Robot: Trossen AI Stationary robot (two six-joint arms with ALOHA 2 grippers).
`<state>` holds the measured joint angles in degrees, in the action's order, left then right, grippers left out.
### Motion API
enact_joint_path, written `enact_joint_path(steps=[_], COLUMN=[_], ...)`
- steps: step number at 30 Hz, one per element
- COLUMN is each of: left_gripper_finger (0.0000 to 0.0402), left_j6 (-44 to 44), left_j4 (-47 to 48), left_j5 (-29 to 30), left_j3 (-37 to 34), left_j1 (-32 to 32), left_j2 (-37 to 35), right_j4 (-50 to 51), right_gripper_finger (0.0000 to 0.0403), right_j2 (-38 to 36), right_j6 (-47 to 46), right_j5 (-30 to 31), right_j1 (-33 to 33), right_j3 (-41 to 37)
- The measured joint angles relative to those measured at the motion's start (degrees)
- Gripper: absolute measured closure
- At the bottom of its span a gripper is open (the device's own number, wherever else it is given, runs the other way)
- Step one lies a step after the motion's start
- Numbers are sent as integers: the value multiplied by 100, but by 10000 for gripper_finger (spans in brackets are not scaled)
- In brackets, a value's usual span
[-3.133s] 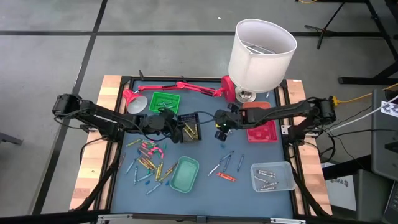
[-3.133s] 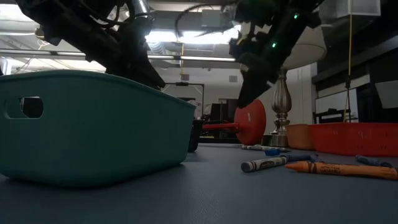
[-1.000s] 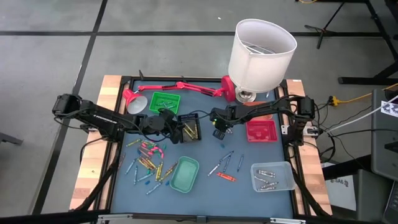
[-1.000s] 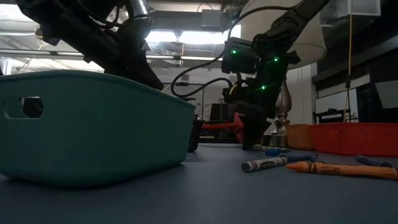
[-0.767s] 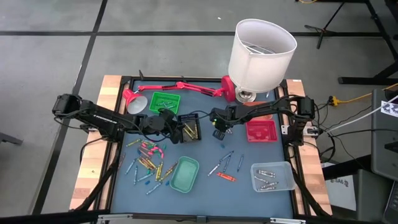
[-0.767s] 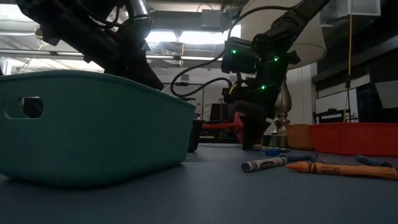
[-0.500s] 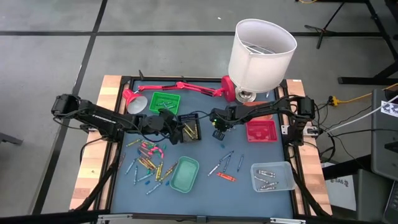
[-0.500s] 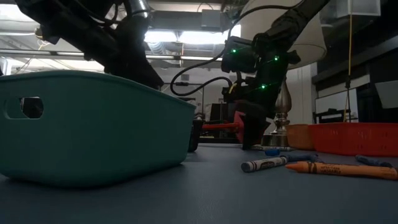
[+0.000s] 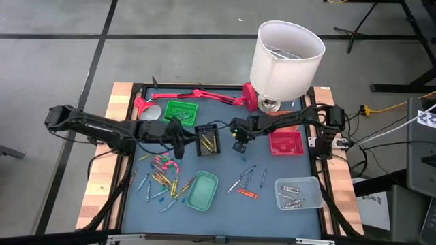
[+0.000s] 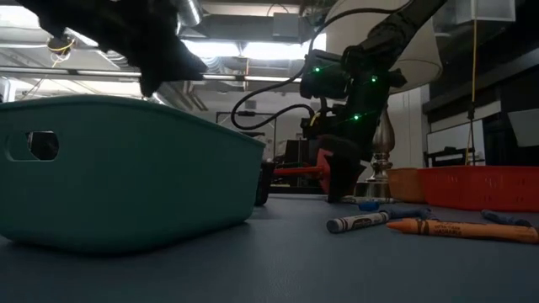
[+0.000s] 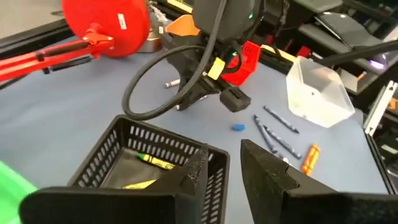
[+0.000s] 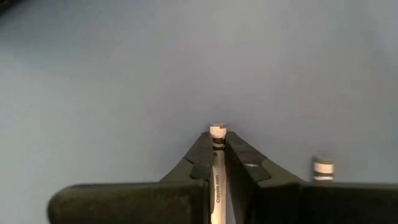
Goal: Sort crayons
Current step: Put the gray crayon into the white bin
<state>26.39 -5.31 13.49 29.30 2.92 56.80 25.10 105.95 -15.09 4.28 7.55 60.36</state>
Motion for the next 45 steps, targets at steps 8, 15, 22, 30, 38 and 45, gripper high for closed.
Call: enact_joint_path(steps=[8,15,22,30,38,45], left_gripper_finger=[321,321,321,321,321,321], left_j6=[-89,-589,-1075,-1211,-1151,-1140], left_j4=[1387,2490,2775,2761,2753,2751], left_j5=[34,339,564,553,549,547], left_j3=[2,1,2,2,2,2], left_j1=[-2,9,26,26,26,26], left_j2=[-1212,-2310,-2967,-3014,-2941,-2940], right_j4=[292,398,1042,3003,4287,4105], right_gripper_finger=[380,380,379,379,379,379], right_j2=[-69,-98,-100,-112,-294,-781], right_j6=[-4,36,39,95,-6,-1394], right_j5=[-440,-1207,-1351,-1333,-1325,-900], right_j1=[-15,-193,-695,-1588,-2833,-4073], right_j3=[278,840,1663,2875,3029,2350])
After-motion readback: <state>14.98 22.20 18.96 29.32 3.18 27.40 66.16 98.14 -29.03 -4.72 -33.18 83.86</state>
